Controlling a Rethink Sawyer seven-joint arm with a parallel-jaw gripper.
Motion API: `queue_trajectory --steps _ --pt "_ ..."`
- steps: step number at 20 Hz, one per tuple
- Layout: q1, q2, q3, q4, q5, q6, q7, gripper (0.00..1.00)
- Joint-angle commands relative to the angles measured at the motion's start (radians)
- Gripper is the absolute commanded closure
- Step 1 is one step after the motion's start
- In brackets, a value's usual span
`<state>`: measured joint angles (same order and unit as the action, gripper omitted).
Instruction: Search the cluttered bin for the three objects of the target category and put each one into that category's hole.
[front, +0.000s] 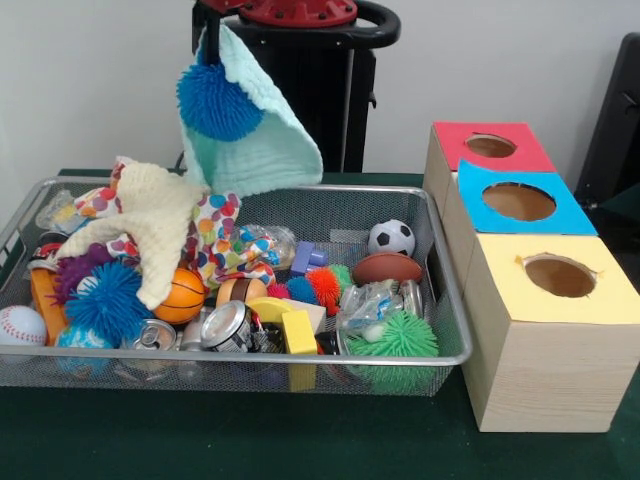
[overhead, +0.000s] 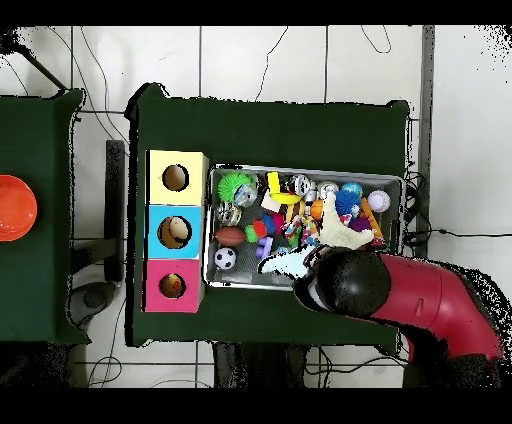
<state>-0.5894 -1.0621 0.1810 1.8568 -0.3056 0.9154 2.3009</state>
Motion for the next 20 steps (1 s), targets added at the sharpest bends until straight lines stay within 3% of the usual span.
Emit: queue_trajectory --steps 1,13,20 --pt "-0.031 -0.081 0.103 0.072 -0.01 0.158 -0.347 1.0" --pt "-0.031 -0.173 0.101 0.073 0.014 0.267 -0.376 1.0" --pt "-0.023 -0.165 0.105 0.102 0.014 0.223 -0.336 1.0"
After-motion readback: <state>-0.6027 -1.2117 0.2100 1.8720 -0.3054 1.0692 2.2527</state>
